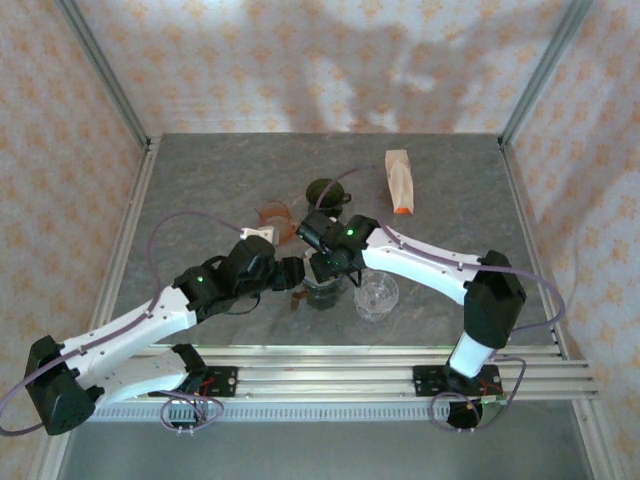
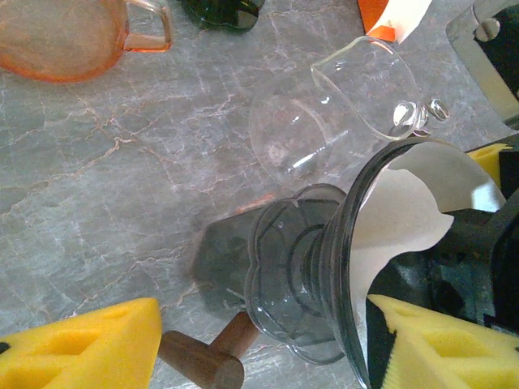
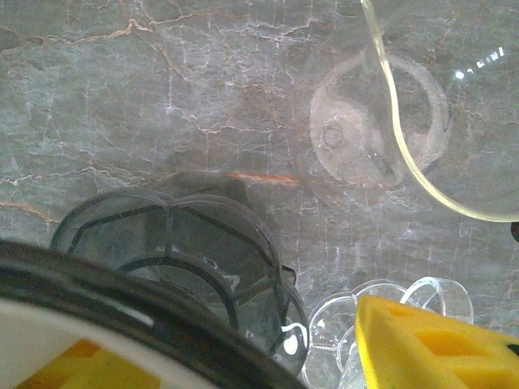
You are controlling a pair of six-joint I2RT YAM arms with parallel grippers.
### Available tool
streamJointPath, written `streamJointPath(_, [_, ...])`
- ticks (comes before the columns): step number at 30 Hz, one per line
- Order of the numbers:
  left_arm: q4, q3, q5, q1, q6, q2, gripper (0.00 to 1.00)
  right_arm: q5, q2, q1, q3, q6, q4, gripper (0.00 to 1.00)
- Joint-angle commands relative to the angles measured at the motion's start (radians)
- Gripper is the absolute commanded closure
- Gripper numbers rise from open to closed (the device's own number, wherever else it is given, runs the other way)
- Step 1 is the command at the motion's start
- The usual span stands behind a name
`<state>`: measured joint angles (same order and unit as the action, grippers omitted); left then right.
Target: Place the coffee filter in the dripper
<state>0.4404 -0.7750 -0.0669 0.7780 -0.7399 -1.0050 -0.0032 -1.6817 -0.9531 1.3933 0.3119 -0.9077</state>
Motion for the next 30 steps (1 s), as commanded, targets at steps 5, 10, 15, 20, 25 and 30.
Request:
streamJointPath(5, [0.031, -0.016, 0.014, -0.005, 0.004, -0.006, 0.35, 0.043, 0.067, -0.007, 0.041, 0.02, 0.004, 0.35])
streamJointPath(10, [0.026, -0.016, 0.012, -0.005, 0.002, -0.006, 0.35, 0.057, 0.113, 0.0, 0.054, 0.02, -0.012, 0.34])
streamJointPath(15, [0.026, -0.021, 0.011, -0.005, 0.002, -0.006, 0.35, 0.055, 0.165, 0.022, 0.019, 0.029, -0.018, 0.35])
streamJointPath(20, [0.028, -0.021, 0.012, -0.006, 0.002, -0.007, 0.35, 0.058, 0.199, 0.034, -0.022, 0.034, -0.029, 0.37])
streamJointPath(25, [0.031, -0.021, 0.013, -0.005, 0.002, -0.005, 0.35, 0.073, 0.218, 0.049, -0.049, 0.042, -0.038, 0.39])
streamJointPath(30, [0.032, -0.023, 0.013, -0.005, 0.0, -0.006, 0.35, 0.039, 0.221, 0.05, -0.043, 0.029, -0.031, 0.37])
